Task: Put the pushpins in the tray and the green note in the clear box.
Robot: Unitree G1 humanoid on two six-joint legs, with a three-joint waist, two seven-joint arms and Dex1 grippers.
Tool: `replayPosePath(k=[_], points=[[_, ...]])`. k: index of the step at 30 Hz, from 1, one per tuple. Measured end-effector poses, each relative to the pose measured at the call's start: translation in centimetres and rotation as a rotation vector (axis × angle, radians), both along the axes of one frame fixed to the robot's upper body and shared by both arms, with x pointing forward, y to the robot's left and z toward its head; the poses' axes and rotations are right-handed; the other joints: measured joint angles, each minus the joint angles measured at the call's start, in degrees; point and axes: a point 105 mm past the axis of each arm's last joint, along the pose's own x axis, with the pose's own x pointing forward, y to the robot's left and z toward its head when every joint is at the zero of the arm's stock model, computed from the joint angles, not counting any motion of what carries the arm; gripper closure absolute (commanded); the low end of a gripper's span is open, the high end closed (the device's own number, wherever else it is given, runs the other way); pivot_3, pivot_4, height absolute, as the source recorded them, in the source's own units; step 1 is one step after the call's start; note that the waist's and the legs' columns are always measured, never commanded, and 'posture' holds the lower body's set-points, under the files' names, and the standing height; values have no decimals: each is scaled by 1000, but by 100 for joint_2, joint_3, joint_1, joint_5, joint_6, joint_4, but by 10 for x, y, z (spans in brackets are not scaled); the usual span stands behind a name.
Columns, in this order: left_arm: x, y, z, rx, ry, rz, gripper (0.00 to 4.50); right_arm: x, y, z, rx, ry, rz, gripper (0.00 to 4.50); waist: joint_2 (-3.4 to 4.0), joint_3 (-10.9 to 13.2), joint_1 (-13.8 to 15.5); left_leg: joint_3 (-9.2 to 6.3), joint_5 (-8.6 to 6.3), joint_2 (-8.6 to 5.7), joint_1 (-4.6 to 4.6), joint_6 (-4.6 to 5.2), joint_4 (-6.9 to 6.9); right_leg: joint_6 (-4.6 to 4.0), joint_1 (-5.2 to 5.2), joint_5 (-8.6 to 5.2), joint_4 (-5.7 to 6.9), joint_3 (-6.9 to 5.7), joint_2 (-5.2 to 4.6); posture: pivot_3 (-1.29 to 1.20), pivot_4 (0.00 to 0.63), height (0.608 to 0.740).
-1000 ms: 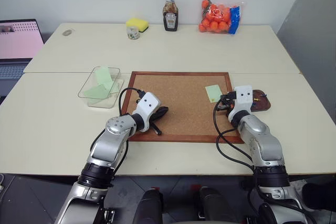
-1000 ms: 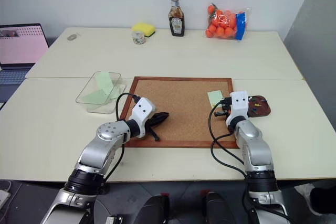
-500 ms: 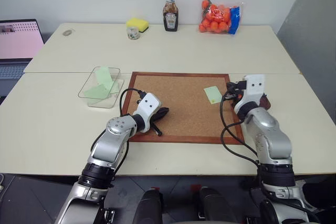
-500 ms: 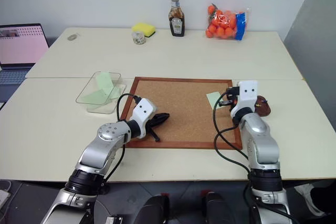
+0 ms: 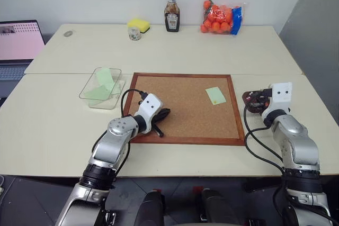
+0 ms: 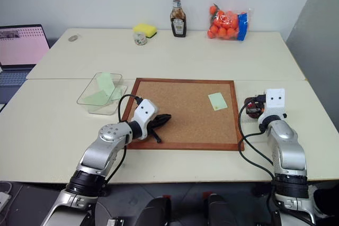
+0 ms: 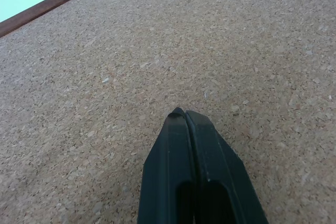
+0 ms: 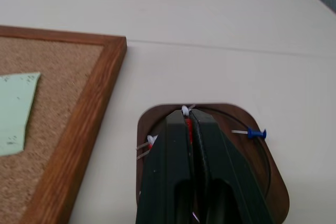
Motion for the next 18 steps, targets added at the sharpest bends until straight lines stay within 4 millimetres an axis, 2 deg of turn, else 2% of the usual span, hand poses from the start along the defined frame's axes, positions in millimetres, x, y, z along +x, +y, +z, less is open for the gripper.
replayPosePath(k=[3, 4, 10, 18], points=[[0, 0, 0, 0, 1, 0, 4500, 2, -4, -7, -8, 22, -14, 3426, 1, 0, 0, 1, 0, 0, 0, 0, 1, 2, 0, 1, 0, 1, 0, 0, 150, 740], [0, 0, 0, 0, 1, 0, 4500, 3, -5, -7, -10, 25, -17, 3053, 1, -1, 0, 1, 0, 0, 0, 0, 1, 2, 0, 1, 0, 1, 0, 0, 150, 740], [0, 0, 0, 0, 1, 0, 4500, 7, -5, -2, -14, 6, -17, 1916, 2, -1, 0, 1, 0, 0, 0, 0, 1, 2, 0, 1, 0, 0, 0, 0, 150, 740], [0, 0, 0, 0, 0, 0, 4500, 7, -8, 0, -23, -3, -35, 1916, 2, -1, 0, 1, 0, 0, 0, 0, 1, 2, 0, 1, 0, 1, 0, 0, 150, 740]])
